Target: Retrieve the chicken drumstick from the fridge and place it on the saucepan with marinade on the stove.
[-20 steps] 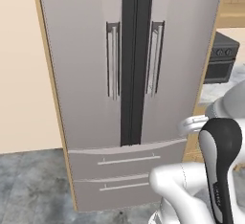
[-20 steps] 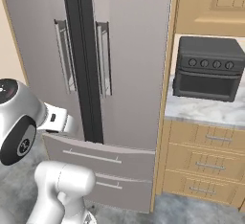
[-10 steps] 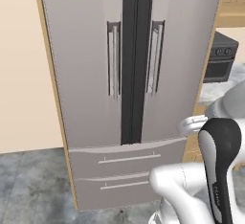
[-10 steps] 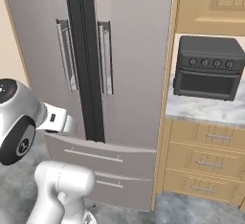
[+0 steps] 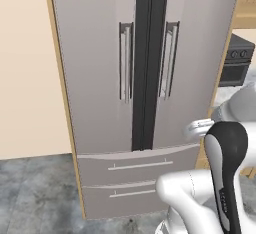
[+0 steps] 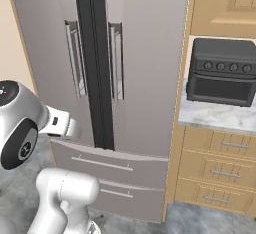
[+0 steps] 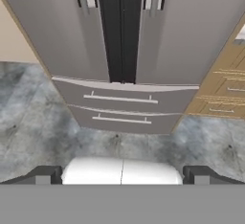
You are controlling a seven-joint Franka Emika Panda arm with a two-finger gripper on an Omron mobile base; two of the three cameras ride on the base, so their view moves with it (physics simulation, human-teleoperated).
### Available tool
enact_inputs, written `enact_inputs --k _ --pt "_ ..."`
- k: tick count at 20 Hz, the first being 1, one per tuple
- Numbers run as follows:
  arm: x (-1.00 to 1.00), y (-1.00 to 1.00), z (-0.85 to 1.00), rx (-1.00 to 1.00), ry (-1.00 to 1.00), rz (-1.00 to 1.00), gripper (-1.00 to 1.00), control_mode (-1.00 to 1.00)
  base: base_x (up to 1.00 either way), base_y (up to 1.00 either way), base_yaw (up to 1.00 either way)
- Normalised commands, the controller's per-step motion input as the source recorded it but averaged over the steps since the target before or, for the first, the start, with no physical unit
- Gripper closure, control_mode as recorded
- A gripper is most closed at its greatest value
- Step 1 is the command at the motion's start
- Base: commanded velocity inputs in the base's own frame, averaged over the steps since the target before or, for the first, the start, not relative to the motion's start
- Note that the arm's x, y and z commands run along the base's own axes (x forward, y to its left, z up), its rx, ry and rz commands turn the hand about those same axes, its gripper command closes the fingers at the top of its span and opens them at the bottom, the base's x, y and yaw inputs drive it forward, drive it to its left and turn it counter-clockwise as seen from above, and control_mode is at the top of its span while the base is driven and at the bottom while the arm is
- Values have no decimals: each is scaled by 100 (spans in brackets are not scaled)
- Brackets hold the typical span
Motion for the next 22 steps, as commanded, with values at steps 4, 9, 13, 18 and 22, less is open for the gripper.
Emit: enact_inputs --k 4,9,13,18,22 --pt "70 7 -1 2 -14 -3 -100 -100 0 0 0" --pt "82 1 2 3 -31 -12 -100 -100 0 0 0" --pt "67 -5 10 3 -26 -15 -100 -100 0 0 0" --pt "32 -21 33 7 -22 -13 -100 -100 0 0 0" --pt "7 -24 34 11 -5 -3 -100 -100 0 0 0"
